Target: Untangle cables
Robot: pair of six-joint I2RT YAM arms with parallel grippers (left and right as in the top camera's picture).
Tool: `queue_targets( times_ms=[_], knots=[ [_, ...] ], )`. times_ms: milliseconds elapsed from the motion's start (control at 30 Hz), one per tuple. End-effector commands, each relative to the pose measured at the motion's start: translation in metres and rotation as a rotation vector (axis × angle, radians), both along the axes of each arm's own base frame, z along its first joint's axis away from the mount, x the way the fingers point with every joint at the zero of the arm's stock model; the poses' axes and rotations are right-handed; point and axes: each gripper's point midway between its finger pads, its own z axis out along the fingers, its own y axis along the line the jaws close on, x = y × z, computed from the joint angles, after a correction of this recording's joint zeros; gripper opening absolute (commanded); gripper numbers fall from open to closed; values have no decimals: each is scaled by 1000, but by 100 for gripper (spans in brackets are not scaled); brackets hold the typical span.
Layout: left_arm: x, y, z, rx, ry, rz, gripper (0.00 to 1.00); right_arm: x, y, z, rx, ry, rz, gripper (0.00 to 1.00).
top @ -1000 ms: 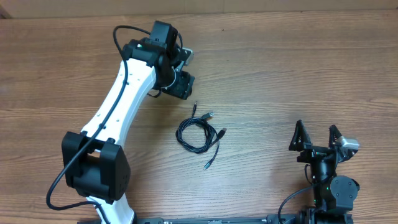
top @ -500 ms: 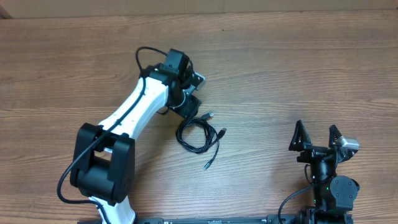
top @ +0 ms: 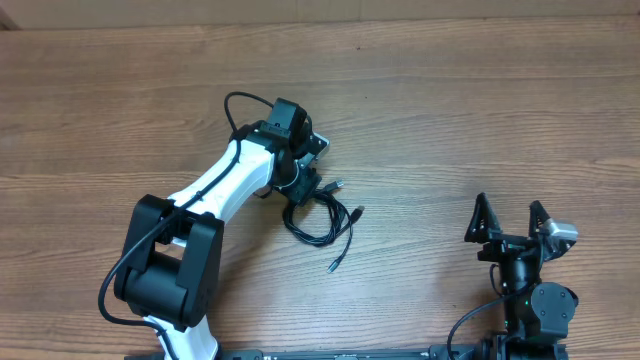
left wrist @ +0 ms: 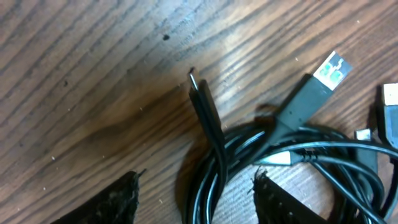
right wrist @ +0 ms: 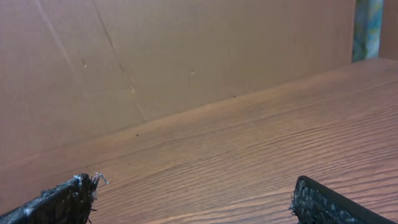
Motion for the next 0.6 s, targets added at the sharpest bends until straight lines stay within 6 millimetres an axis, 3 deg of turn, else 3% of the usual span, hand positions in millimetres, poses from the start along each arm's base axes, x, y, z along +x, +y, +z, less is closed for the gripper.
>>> queue_targets(
  times_ms=[0,233,567],
  knots=[
    [-1,-3,-3,1,-5,15,56,0,0,-3,-1,-1,-2,100],
    [-10,-3,-15,10,15,7,52,0,0,-3,-1,-1,-2,100],
    [-11,-2,-16,9,23,24,45,0,0,-3,-1,-1,-2,100]
  ],
)
